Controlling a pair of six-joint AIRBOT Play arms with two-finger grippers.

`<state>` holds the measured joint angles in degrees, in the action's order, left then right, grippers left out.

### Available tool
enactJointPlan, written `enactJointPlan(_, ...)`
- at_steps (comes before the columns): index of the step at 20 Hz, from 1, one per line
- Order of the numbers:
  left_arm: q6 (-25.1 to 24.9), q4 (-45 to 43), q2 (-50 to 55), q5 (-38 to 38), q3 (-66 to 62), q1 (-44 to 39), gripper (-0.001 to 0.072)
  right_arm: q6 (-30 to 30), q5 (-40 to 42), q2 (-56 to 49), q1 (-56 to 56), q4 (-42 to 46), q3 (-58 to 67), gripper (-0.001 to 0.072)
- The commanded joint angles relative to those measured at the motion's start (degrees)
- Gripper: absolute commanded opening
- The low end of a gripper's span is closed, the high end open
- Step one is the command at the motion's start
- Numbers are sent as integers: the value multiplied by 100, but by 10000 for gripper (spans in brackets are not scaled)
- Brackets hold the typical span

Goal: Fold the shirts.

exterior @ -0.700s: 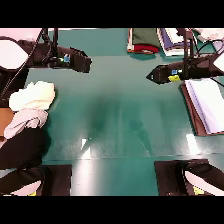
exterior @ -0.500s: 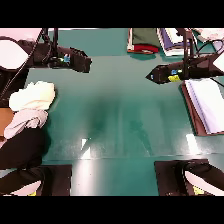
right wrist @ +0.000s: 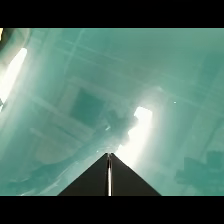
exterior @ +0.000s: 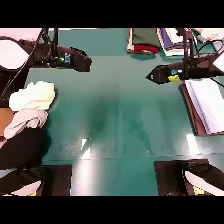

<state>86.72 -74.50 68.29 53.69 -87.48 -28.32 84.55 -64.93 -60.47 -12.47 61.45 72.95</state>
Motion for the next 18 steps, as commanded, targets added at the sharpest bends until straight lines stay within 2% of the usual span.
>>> enactJointPlan(1, -205, -221, 11, -498, -2, 9, 23, 2, -9, -2, -7, 0, 4, 20)
enactJointPlan(2, -317, -664, 11, -518, -2, 52, 69, 2, -4, -2, -7, 0, 4, 20)
enactJointPlan(3, 7, -1403, 22, -389, 0, 173, 387, 2, -20, 0, -7, -2, 4, 20)
enactJointPlan(4, 544, -2048, 52, -151, 4, 400, 541, 2, -24, 0, -7, -4, 4, 20)
enactJointPlan(5, 785, -2461, 114, 129, 7, 697, 538, 2, -20, 0, -7, -2, 4, 20)
enactJointPlan(7, 778, -2625, 282, 538, 153, 1493, 538, 2, -17, -2, -7, -2, 4, 20)
enactJointPlan(11, 780, -2553, 579, 509, 1165, 2839, 539, 2, 4, -2, -7, 0, 4, 20)
enactJointPlan(15, 782, -2540, 931, -9, 2114, 3491, 538, 2, 151, -2, -7, 0, 4, 20)
enactJointPlan(18, 778, -2551, 1099, -15, 2208, 3628, 537, 2, 236, -2, -4, 0, 4, 20)
